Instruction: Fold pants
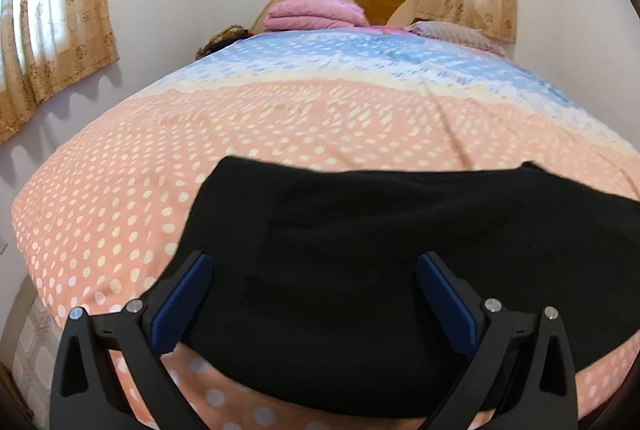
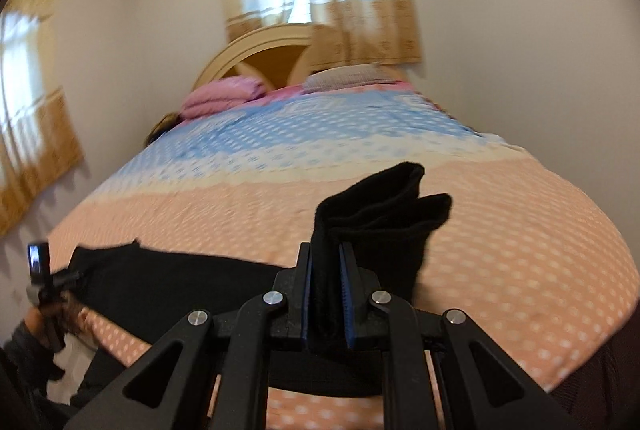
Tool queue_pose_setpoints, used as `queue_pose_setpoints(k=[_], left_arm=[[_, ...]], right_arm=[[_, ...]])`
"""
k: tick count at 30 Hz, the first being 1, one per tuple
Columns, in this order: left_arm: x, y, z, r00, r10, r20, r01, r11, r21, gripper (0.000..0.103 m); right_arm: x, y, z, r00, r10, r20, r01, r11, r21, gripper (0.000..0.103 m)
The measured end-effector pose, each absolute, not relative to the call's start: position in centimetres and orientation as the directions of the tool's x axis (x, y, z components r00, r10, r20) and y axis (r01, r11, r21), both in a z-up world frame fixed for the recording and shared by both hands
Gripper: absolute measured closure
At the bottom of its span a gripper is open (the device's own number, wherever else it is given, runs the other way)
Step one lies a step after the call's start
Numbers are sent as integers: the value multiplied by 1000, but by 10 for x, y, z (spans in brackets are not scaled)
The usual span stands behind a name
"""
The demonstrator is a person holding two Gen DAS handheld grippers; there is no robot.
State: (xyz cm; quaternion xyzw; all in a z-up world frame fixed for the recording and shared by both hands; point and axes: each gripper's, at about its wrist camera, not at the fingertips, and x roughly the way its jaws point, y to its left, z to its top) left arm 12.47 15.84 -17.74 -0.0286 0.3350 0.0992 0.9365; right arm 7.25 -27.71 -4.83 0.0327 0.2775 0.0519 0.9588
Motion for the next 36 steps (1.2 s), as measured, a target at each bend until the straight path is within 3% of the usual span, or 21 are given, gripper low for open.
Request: queue_pose_setpoints(k=[5,14,18,20,23,29,33,36], left_arm=[[119,138,-161,787,92,-610,-127,992,-14,0],[121,74,-146,775,-167,-610,125,986,-111,0],[132,42,-143,746,-248,-618,212,968,-132,0],[135,27,-143,732,-273,-624,242,961,-136,0],[141,0,-140,701,-329,-632,312,939,-143,0],[151,-63,-138,617,-440,-652,434,882,-184,0],[165,-101,-142,527,-504,-685,484,840,-245,15],[170,-124,-144,494,-511,-703,504,828,-247,20]], right_arm=[[89,-228,-66,809,170,-563,-174,984,47,90],[117,-143,-123,723,245,-646,-303,953,22,91],[135,-128,-164,614,231,-755,-340,941,11,88],[131,-130,-167,619,247,-745,-356,934,14,83],[118,-142,-155,602,320,-732,-393,916,77,64],[95,-189,-130,690,274,-670,-325,944,51,62],[88,-231,-129,745,219,-630,-203,974,99,61],[92,-251,-135,751,215,-624,-144,976,163,60]])
